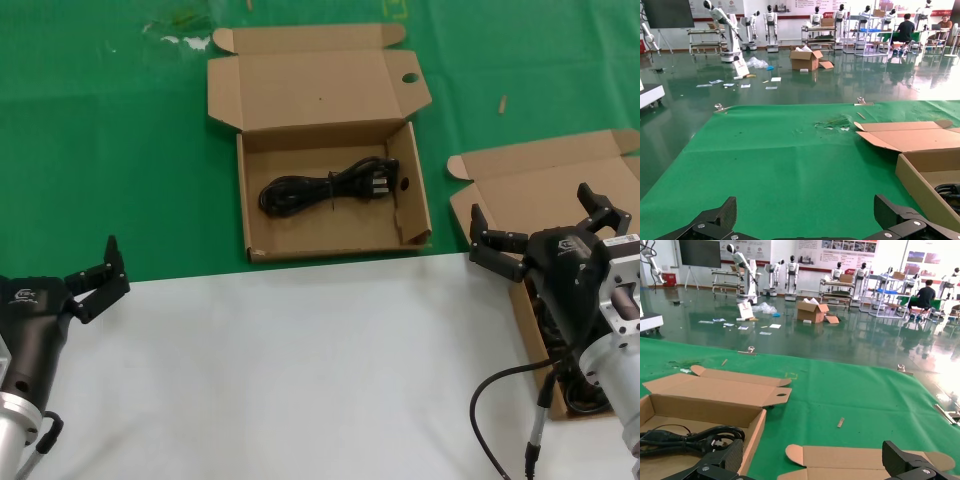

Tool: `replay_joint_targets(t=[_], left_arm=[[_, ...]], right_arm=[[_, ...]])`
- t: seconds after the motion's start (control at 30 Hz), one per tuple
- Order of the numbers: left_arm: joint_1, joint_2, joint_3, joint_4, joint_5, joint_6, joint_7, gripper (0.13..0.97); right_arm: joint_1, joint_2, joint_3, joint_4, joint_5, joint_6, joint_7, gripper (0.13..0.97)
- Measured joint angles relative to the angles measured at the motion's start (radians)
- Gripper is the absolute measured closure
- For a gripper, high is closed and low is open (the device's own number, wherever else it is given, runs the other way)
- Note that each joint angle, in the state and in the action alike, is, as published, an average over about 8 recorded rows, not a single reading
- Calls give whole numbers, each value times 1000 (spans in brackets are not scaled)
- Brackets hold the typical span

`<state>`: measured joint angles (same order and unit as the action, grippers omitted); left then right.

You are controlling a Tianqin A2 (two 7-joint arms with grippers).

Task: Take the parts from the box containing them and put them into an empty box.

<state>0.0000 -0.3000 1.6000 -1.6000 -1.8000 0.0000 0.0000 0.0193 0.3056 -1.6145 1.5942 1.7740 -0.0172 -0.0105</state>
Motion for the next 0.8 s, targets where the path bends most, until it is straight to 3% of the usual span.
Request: replay_joint_targets(t=[0.8], left_arm=[[0,0,0,0,0,0,0,132]], right_arm=[[0,0,0,0,0,0,0,129]])
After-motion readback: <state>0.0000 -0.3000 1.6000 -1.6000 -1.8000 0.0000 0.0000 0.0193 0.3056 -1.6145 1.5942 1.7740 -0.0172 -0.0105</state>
